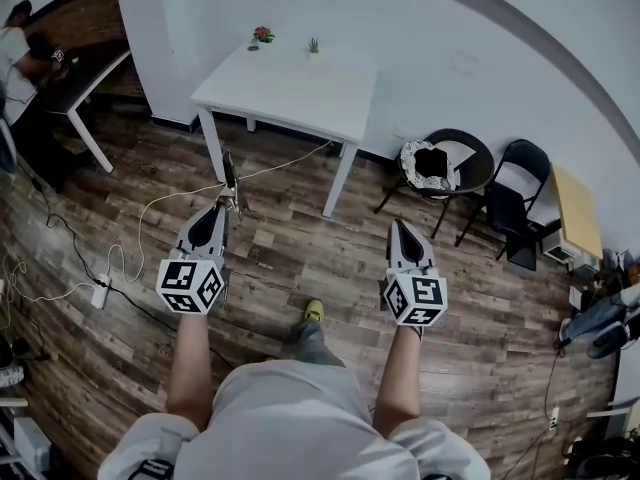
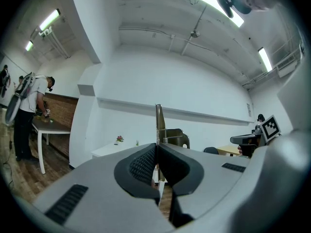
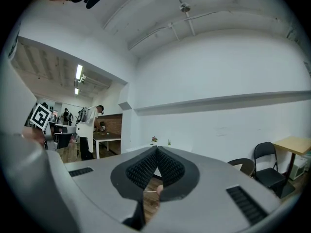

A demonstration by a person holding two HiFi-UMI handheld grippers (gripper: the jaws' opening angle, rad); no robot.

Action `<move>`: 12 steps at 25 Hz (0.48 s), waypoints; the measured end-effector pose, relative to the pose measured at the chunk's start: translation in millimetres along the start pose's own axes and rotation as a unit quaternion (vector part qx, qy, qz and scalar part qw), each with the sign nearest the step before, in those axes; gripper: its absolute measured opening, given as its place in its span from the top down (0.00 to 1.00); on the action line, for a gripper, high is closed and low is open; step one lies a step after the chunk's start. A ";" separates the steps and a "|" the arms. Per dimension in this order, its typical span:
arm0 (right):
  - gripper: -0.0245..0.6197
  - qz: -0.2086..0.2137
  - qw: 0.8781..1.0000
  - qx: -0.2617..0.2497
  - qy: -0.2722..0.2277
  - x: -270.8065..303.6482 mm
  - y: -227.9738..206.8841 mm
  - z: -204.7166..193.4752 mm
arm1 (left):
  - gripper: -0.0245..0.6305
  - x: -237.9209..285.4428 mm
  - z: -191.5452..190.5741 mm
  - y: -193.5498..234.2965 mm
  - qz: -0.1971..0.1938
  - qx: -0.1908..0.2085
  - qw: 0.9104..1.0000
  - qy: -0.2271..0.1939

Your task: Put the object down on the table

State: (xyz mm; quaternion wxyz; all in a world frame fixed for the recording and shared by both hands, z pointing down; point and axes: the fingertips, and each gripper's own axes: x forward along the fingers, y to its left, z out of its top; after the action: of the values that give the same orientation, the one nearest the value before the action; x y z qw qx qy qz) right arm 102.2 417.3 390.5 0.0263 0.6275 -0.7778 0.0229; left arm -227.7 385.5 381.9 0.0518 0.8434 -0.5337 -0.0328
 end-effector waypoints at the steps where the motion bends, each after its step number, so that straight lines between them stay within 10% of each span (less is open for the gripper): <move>1: 0.95 0.002 1.000 0.002 0.000 8.4 -2.6 -0.6 | 0.93 5.6 -0.7 3.0 0.002 0.000 1.000 0.001; 12: 0.95 0.019 0.999 0.023 0.013 104.8 -47.2 -14.4 | 0.93 93.4 -10.9 27.8 0.024 0.005 0.999 0.021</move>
State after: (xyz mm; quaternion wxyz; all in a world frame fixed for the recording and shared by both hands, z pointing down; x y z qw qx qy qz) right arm 126.4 306.2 412.2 0.0213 0.6123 -0.7888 0.0490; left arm -211.5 289.9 396.1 0.0600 0.8309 -0.5531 -0.0112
